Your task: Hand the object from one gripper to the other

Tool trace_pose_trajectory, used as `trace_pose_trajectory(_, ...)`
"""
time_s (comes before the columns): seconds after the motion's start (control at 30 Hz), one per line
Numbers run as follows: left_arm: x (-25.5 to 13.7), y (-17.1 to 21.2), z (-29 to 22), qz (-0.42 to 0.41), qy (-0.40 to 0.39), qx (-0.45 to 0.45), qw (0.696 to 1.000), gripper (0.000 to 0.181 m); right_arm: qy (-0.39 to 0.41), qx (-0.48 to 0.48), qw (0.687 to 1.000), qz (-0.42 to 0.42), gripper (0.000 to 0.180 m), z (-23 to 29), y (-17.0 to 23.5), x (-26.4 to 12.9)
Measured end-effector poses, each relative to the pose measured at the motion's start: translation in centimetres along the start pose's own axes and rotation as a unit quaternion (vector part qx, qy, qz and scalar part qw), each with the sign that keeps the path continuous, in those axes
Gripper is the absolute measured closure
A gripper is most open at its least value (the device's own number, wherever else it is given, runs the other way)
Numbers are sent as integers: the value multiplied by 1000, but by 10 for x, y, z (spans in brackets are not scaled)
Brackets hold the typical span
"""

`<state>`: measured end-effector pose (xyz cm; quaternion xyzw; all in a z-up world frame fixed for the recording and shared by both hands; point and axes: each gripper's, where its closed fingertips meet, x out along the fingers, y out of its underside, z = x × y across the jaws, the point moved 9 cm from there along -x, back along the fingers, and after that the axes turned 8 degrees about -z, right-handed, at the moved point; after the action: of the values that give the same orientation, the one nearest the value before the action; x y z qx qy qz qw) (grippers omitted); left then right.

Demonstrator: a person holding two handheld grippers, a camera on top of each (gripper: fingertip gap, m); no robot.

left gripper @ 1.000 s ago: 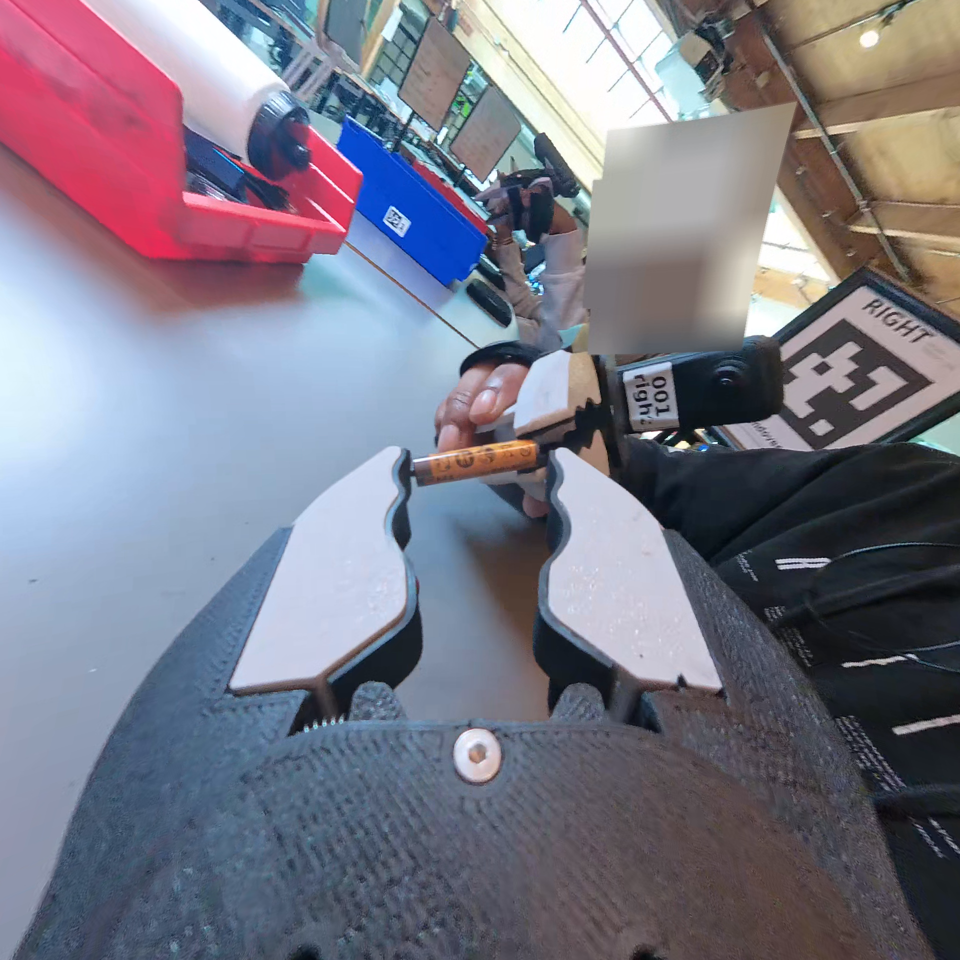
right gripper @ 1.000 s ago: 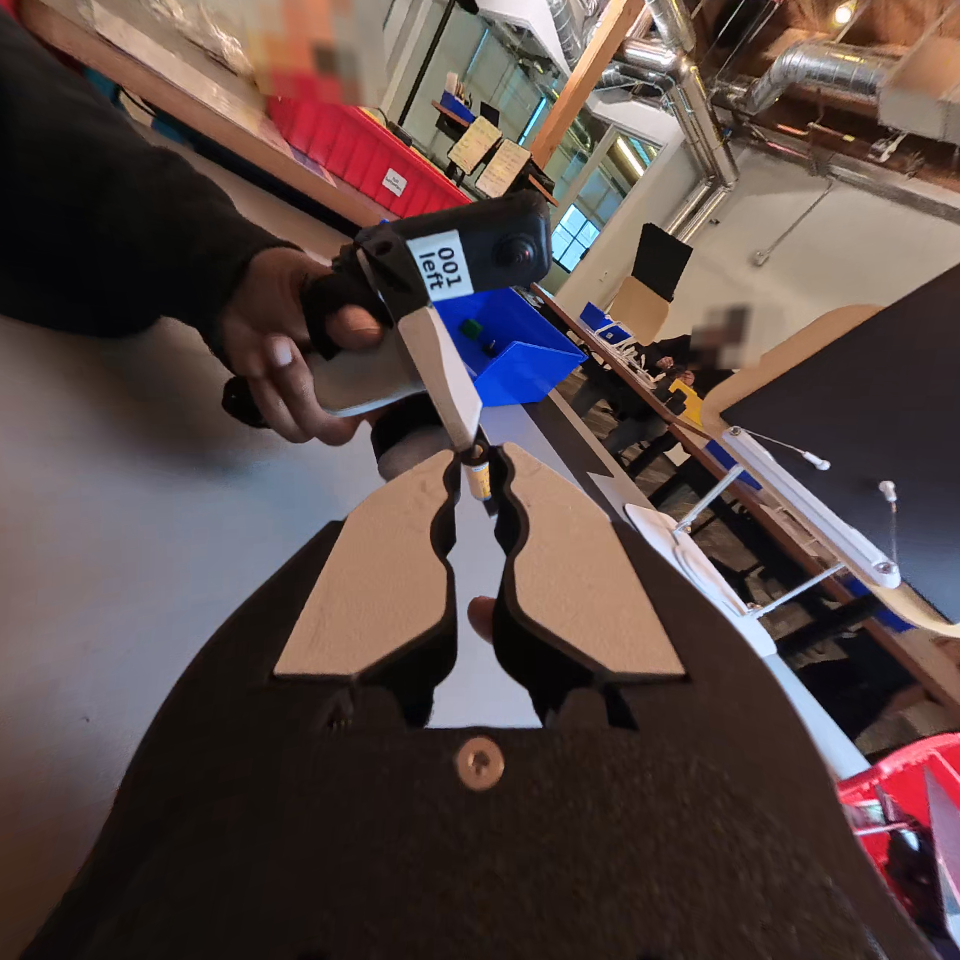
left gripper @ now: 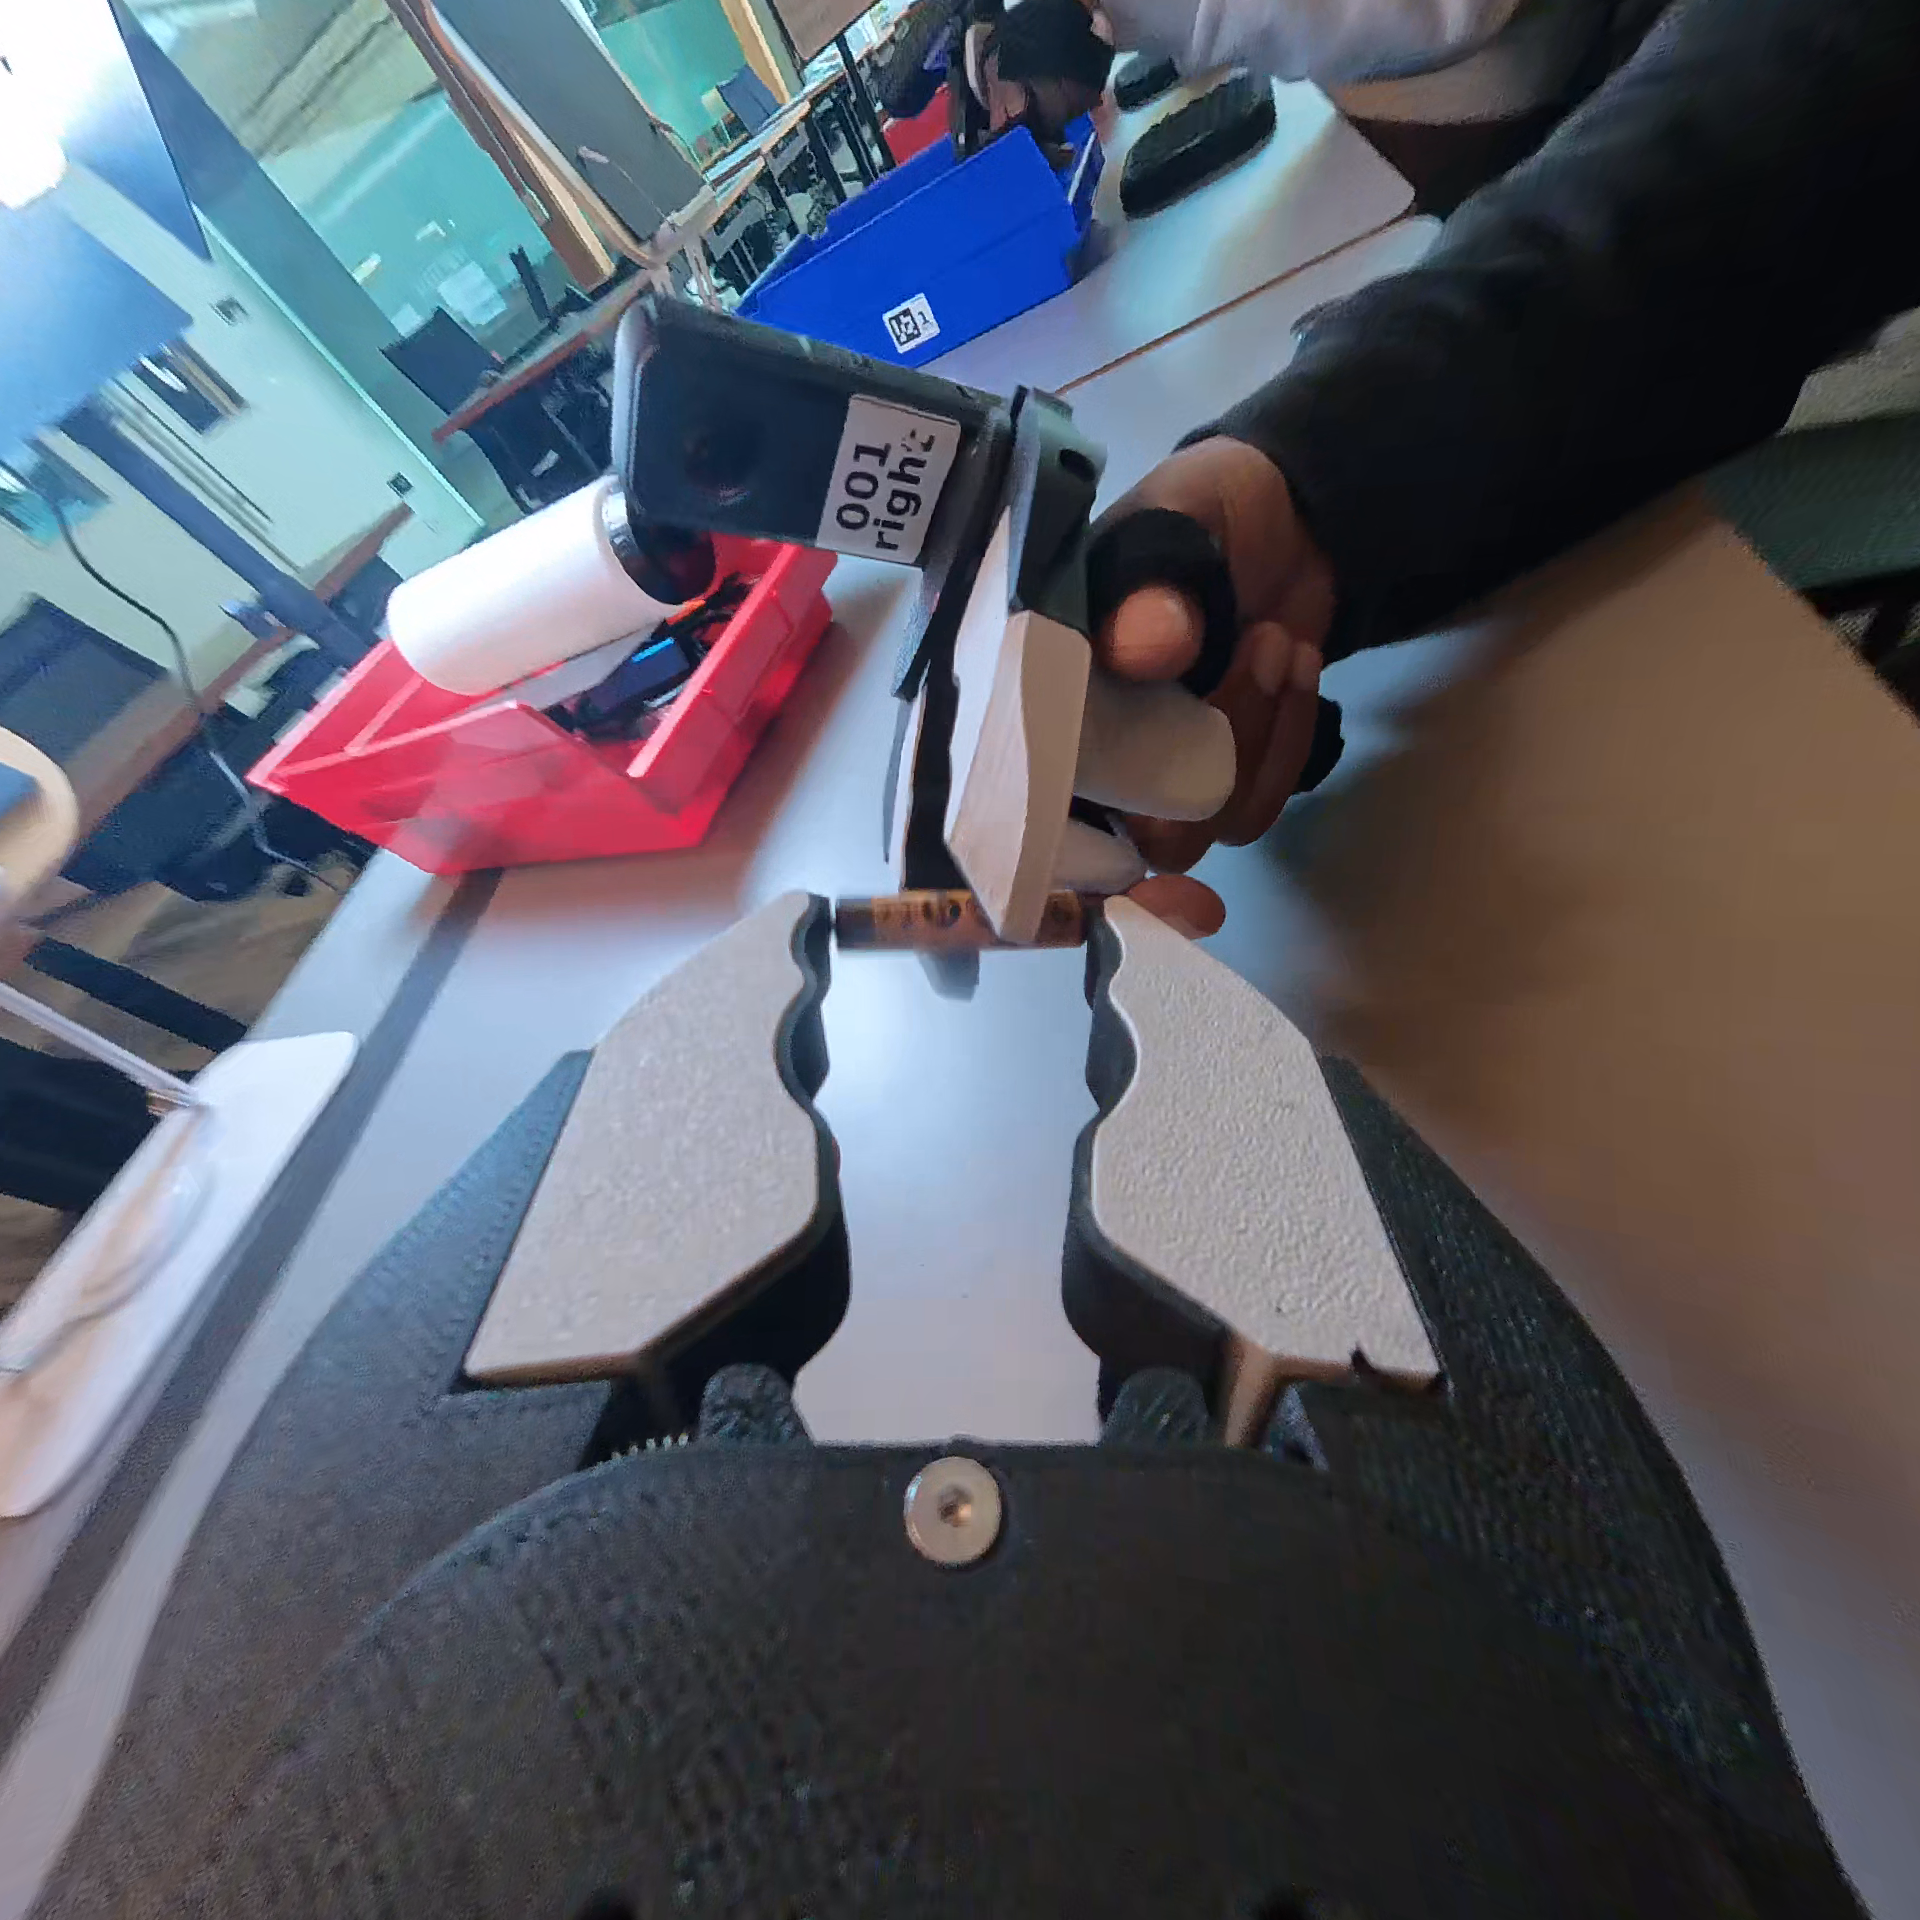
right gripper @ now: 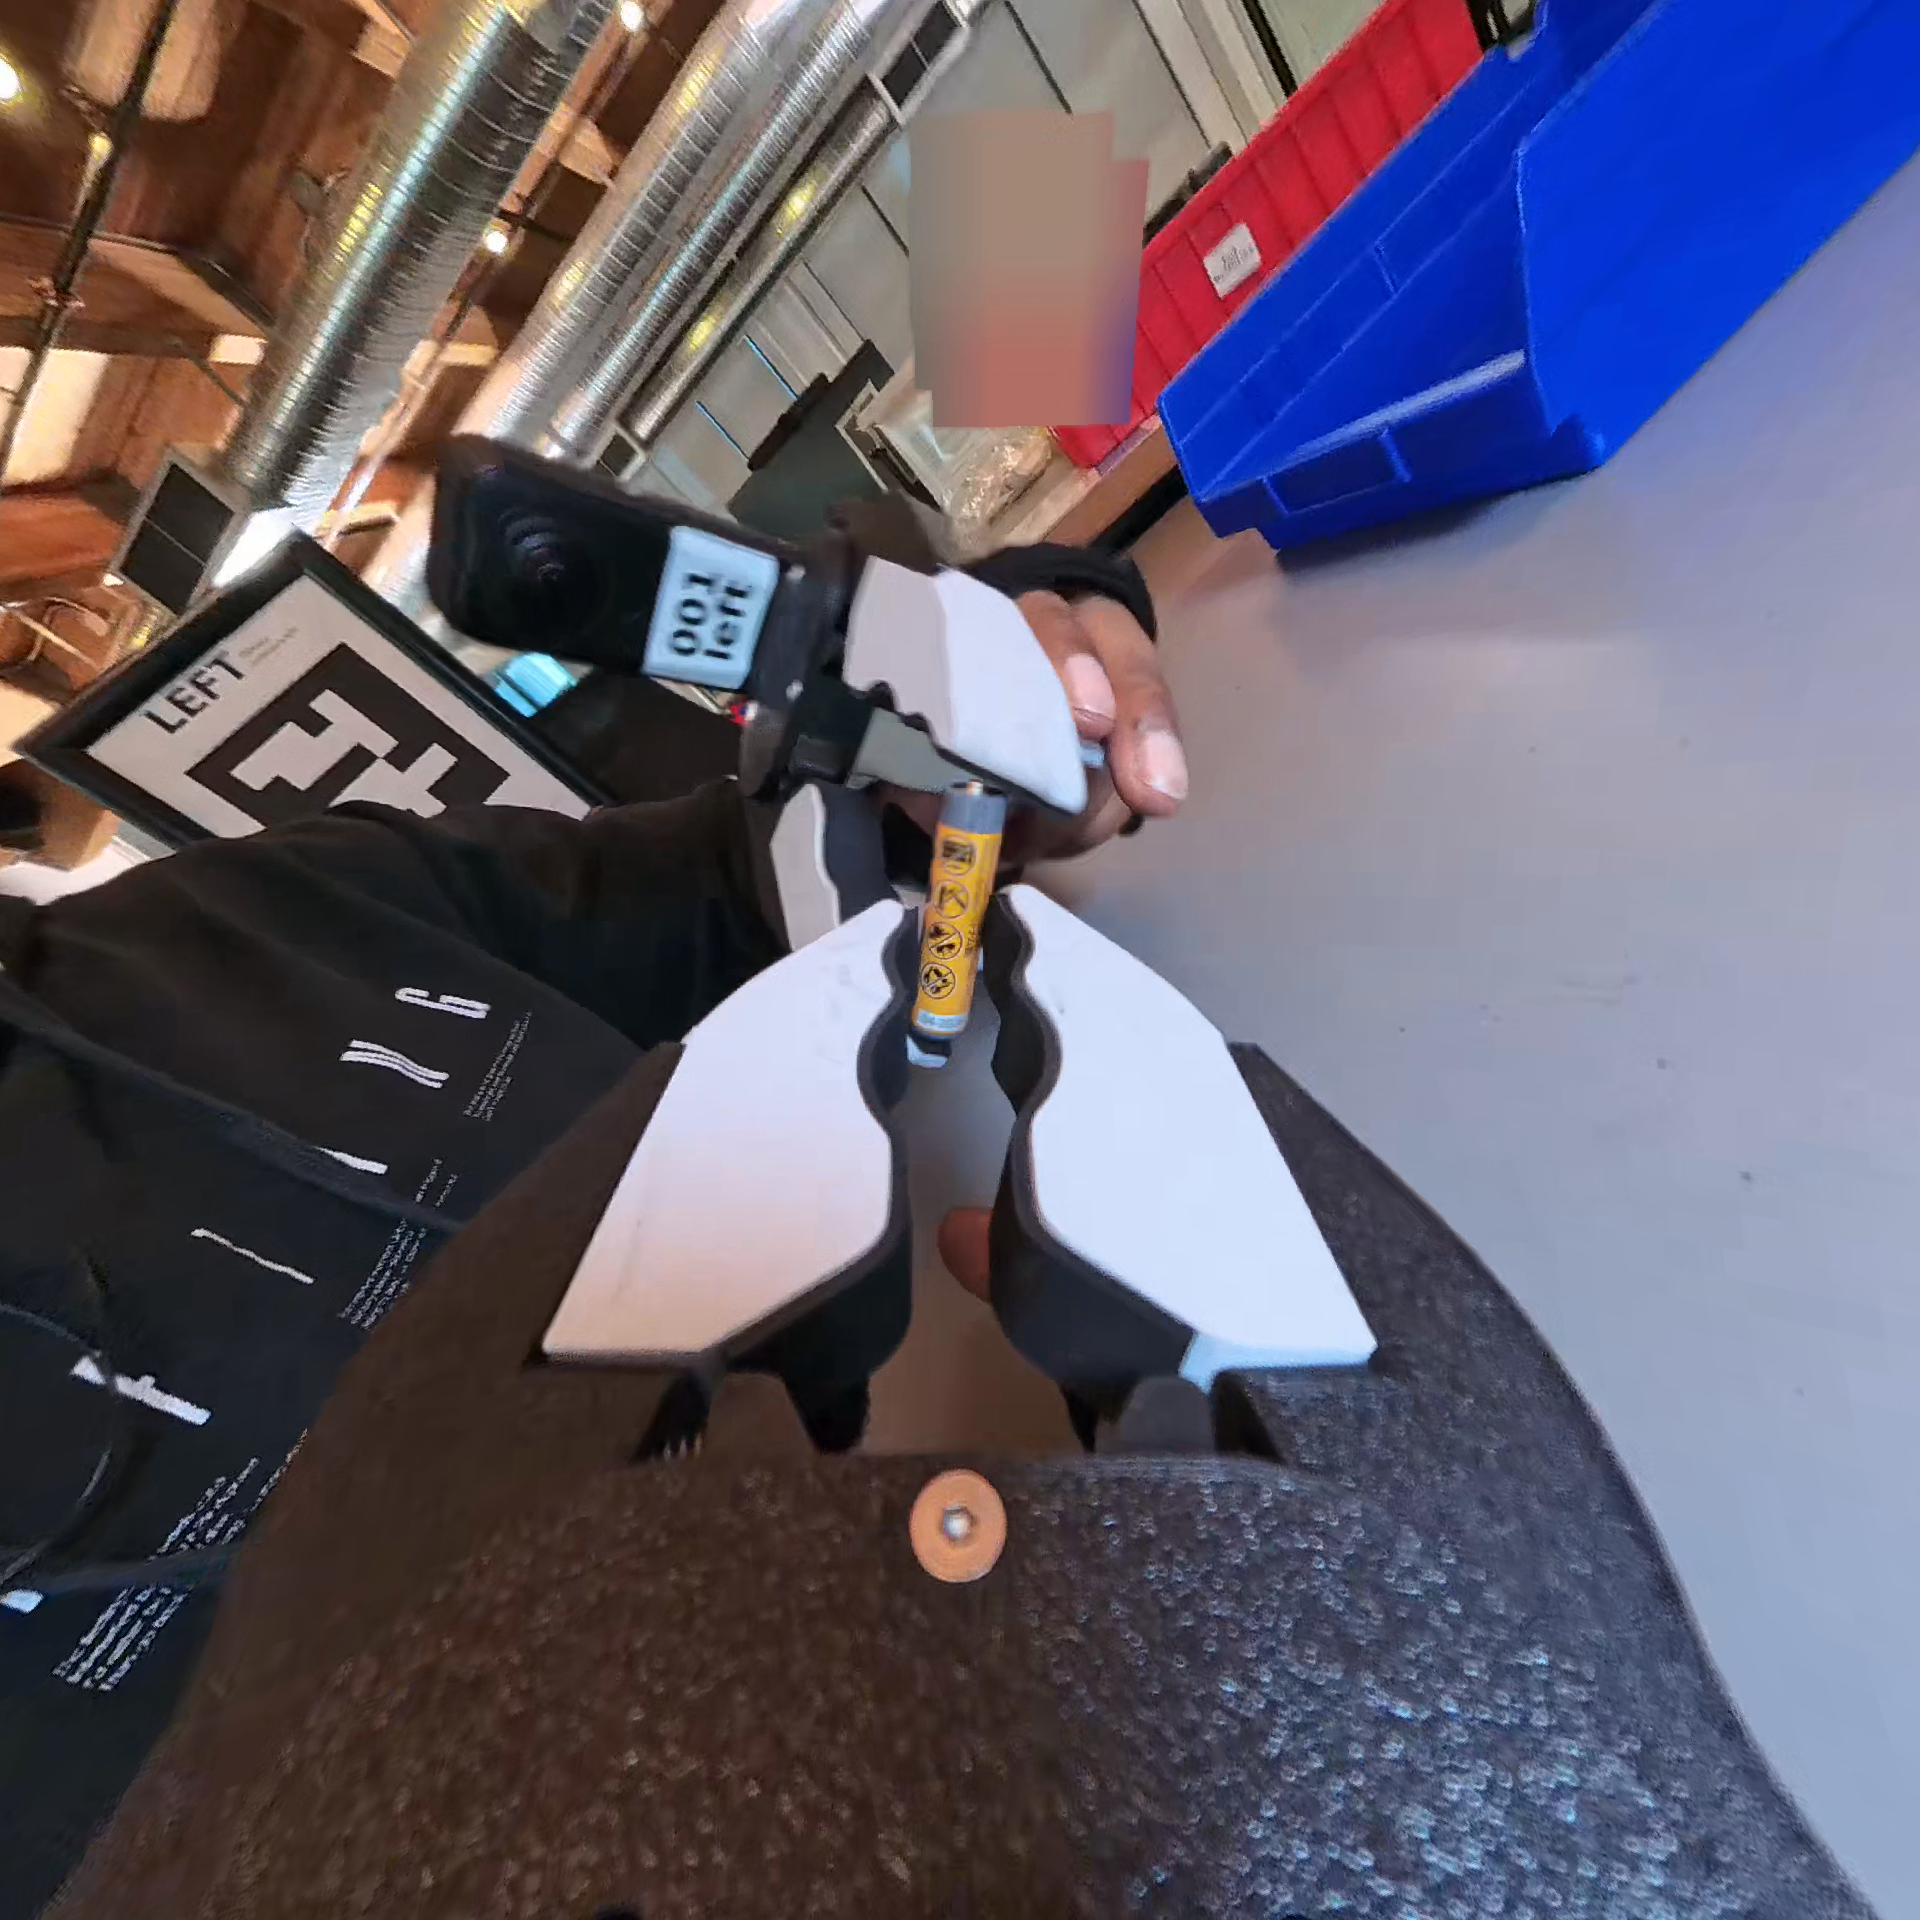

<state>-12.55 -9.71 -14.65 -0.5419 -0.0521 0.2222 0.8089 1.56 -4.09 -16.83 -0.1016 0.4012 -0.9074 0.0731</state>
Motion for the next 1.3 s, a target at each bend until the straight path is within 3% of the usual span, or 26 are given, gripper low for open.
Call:
trace_pose_trajectory(0.07,-2,1,8,-30,9,-90,995,133,6,-37,999,-11,168,3,-3,-2)
trace_pose_trajectory(0.13,-6,1,19,-72,30,-212,974,128,45,-132,990,-7,168,6,-6,-4)
trace_pose_trajectory(0.27,-5,6,28,-112,51,-367,922,132,135,-356,925,-6,169,19,-8,-5)
trace_pose_trajectory(0.4,2,10,23,-81,30,-362,928,143,223,-531,816,53,168,23,1,0)
trace_pose_trajectory(0.53,6,17,19,-32,-4,-307,951,153,265,-617,733,110,169,20,12,6)
trace_pose_trajectory(0.63,5,18,19,-15,-21,-286,958,170,279,-623,724,100,169,20,9,4)
trace_pose_trajectory(0.8,5,20,21,-31,-2,-318,948,170,281,-638,709,108,169,21,10,4)
trace_pose_trajectory(0.93,5,20,23,-54,23,-377,924,153,281,-656,690,124,169,19,15,7)
trace_pose_trajectory(1.1,9,30,23,-34,24,-384,922,167,265,-660,693,118,169,17,20,9)
trace_pose_trajectory(1.3,9,28,20,-31,32,-378,925,168,252,-675,683,125,169,21,20,8)
